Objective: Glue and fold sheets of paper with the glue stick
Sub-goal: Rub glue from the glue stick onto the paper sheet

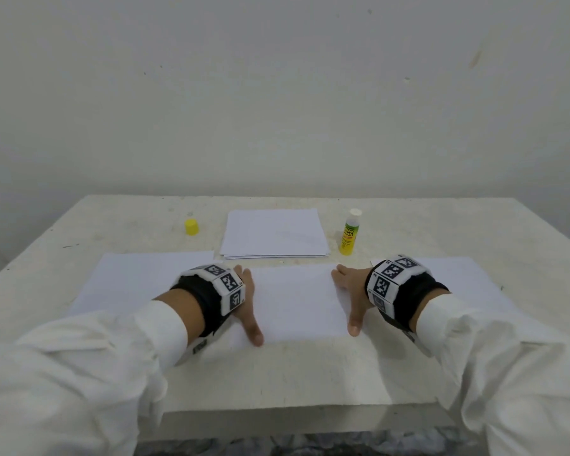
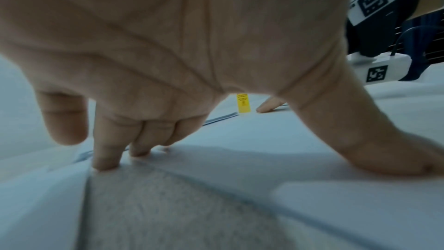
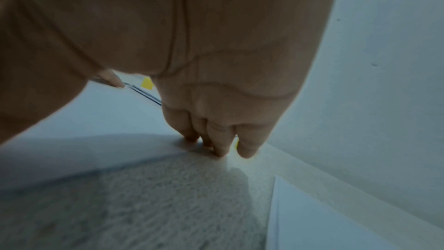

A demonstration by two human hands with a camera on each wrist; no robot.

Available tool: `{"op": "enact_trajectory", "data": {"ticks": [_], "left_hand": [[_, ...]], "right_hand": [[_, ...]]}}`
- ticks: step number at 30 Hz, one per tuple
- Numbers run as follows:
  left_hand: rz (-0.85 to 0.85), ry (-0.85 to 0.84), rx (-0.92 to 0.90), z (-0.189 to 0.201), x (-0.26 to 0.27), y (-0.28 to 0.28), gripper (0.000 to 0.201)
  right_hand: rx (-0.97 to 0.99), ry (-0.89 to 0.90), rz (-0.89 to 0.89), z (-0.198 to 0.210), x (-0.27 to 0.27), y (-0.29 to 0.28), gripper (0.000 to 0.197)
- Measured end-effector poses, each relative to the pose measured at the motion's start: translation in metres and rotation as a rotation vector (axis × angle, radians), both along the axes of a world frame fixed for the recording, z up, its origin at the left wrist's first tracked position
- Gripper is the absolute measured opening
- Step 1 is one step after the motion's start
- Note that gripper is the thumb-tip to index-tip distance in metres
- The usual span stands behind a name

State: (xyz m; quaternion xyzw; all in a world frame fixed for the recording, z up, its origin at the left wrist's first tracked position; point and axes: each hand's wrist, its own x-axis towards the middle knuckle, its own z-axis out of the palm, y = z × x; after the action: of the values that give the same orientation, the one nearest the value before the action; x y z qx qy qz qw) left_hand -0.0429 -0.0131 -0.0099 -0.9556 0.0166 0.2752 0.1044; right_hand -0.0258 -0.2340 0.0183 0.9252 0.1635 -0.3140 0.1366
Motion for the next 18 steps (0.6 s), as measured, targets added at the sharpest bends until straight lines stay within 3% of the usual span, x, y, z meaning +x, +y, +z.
{"op": "enact_trajectory", "data": {"ticks": [7,10,13,15,18], "left_hand": [[0.041,-0.041,-0.159,0.009,-0.006,0.015,0.147],[0.098,-0.067,-0.374,0.012,-0.01,0.021,0.139],[0.268,-0.103,-0.664,0.013,-0.013,0.03,0.115],[0.321,-0.105,-0.816,0.014,-0.017,0.036,0.087],[0.264,-0.146,-0.788,0.019,-0.022,0.047,0.05]], "right_hand": [[-0.01,-0.012,-0.023,0.003,-0.006,0.005,0.113],[0.019,0.0,-0.057,0.002,-0.008,0.004,0.113],[0.072,0.029,-0.094,0.002,-0.008,0.001,0.116],[0.099,0.045,-0.115,0.0,-0.009,0.0,0.115],[0.211,-0.019,-0.226,-0.001,-0.01,0.003,0.097]]}}
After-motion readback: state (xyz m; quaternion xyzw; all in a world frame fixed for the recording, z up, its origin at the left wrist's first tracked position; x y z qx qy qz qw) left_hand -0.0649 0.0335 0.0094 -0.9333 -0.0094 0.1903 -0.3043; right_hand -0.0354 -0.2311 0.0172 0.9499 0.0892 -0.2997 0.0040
